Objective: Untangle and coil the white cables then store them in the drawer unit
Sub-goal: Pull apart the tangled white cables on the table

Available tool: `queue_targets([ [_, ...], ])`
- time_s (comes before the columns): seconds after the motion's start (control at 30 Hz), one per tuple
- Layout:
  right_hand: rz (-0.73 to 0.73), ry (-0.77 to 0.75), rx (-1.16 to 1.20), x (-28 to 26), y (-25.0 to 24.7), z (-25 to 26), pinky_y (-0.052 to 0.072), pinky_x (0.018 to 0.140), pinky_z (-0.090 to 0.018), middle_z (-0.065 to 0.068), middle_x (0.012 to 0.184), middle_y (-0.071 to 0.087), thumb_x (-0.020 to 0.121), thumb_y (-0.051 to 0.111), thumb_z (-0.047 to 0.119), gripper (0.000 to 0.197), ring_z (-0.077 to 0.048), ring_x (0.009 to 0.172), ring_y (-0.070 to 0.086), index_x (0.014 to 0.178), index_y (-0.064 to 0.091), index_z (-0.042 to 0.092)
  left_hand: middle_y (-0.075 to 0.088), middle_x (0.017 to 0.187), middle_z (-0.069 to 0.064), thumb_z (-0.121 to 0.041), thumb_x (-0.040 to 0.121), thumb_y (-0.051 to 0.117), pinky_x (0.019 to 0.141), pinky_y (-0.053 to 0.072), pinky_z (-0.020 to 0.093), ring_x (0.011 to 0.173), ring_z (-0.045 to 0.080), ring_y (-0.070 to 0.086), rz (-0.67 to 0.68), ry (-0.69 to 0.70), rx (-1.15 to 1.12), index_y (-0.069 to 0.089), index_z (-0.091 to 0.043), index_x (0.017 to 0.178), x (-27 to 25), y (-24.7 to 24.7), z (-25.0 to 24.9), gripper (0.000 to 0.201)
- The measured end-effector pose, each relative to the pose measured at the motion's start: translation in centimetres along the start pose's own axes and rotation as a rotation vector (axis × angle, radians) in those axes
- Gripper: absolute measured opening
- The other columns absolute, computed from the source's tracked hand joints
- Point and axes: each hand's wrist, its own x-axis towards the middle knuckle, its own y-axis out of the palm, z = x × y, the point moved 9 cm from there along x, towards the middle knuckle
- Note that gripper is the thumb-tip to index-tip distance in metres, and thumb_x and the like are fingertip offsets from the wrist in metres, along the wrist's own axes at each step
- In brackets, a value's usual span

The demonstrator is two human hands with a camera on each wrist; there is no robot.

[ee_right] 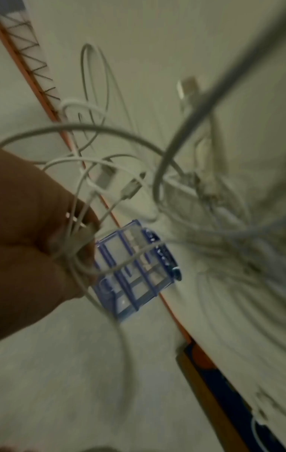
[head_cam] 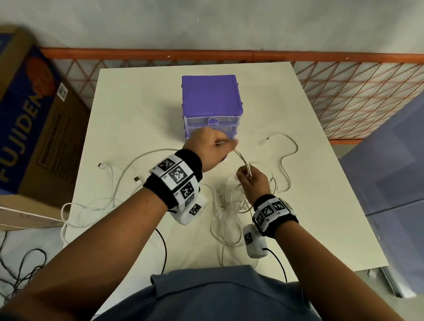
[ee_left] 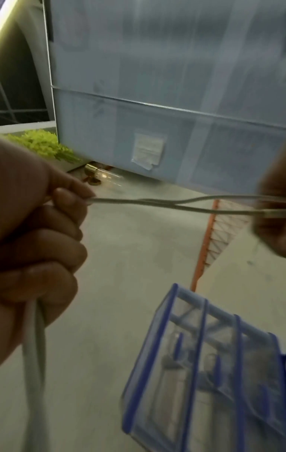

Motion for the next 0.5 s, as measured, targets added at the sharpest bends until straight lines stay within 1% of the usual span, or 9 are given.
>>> queue_targets([
  [0.03,0.005,0.015,-0.010,-0.1,0.1,-0.7,0.035,0.063,-0.018,-0.001,0.076,0.049,0.086,0.055,0.006,0.033,0.003,0.058,0.044,0.064,0.048,0.029,0.031,0.060,-0.012,-0.022,0.090,0.057,0.058,0.039,0.018,0.051,0.010,0.054,-0.060,0.021,-0.093,0.062,0.012,0.075,-0.1,-1.2,-0.8,0.038],
  [0.07,0.009,0.048,-0.019,-0.3,0.1,-1.8,0.035,0.066,-0.020,-0.003,0.087,0.049,0.086,0.056,0.007,0.024,0.002,0.062,0.043,0.069,0.056,0.024,0.055,0.083,0.001,-0.018,0.090,0.057,0.052,0.035,0.011,0.044,0.007,0.055,-0.113,0.024,-0.186,0.059,0.015,0.070,0.0,-2.4,-1.3,0.038],
  [0.1,0.023,0.098,-0.035,-0.6,0.0,-2.9,0.034,0.066,-0.020,-0.004,0.093,0.048,0.086,0.057,0.008,0.012,-0.003,0.064,0.043,0.077,0.062,0.014,0.022,0.072,-0.010,-0.017,0.089,0.057,0.047,0.030,0.009,0.083,0.006,0.044,-0.169,0.033,-0.248,0.055,0.010,0.062,0.2,-3.8,-1.8,0.039],
  [0.13,0.047,0.152,-0.077,-0.9,0.0,-4.3,0.035,0.067,-0.021,-0.005,0.093,0.050,0.086,0.056,0.010,0.009,-0.009,0.065,0.045,0.085,0.065,0.006,0.020,0.042,-0.008,-0.020,0.088,0.058,0.045,0.027,0.012,0.048,0.003,0.019,-0.216,0.039,-0.268,0.052,0.007,0.056,0.6,-5.1,-1.8,0.042],
  [0.2,0.110,0.227,-0.166,-1.3,0.0,-6.3,0.036,0.070,-0.023,-0.006,0.087,0.055,0.086,0.056,0.012,0.011,-0.019,0.073,0.050,0.091,0.064,0.006,0.025,0.040,-0.010,-0.021,0.088,0.058,0.046,0.025,0.018,0.042,0.007,0.023,-0.230,0.056,-0.288,0.044,-0.004,0.048,1.4,-6.6,-1.6,0.046],
  [0.3,0.029,0.168,-0.117,-0.6,-1.5,-4.4,0.039,0.072,-0.026,-0.004,0.082,0.058,0.079,0.059,0.008,0.010,-0.021,0.074,0.053,0.084,0.057,0.017,0.031,0.045,-0.002,-0.022,0.090,0.056,0.047,0.026,0.018,0.042,0.009,0.026,-0.165,0.034,-0.196,0.051,0.007,0.055,1.7,-5.6,-0.8,0.045],
  [0.37,-0.095,0.127,0.001,-0.2,-3.1,-2.2,0.040,0.066,-0.025,-0.001,0.075,0.054,0.071,0.062,0.013,0.017,-0.019,0.068,0.050,0.083,0.050,0.016,0.037,0.044,-0.006,-0.023,0.091,0.055,0.048,0.028,0.018,0.045,0.007,0.036,-0.086,0.013,-0.056,0.057,-0.003,0.056,1.4,-3.8,0.1,0.040],
  [0.43,-0.181,0.032,0.129,-0.3,-4.4,0.7,0.038,0.059,-0.021,0.005,0.071,0.049,0.062,0.059,0.024,0.029,-0.013,0.064,0.045,0.086,0.047,0.014,0.046,0.051,0.001,-0.028,0.091,0.052,0.057,0.033,0.025,0.060,0.019,0.046,-0.015,-0.013,0.101,0.061,-0.007,0.062,1.1,-1.9,1.4,0.037],
  [0.5,-0.127,-0.134,0.164,-0.6,-4.0,4.0,0.039,0.064,-0.010,0.012,0.086,0.051,0.061,0.058,0.031,0.046,-0.004,0.073,0.046,0.104,0.048,0.016,0.045,0.055,0.007,-0.033,0.092,0.050,0.062,0.035,0.029,0.066,0.027,0.046,0.055,-0.035,0.203,0.051,-0.010,0.054,0.8,-0.3,2.2,0.044],
])
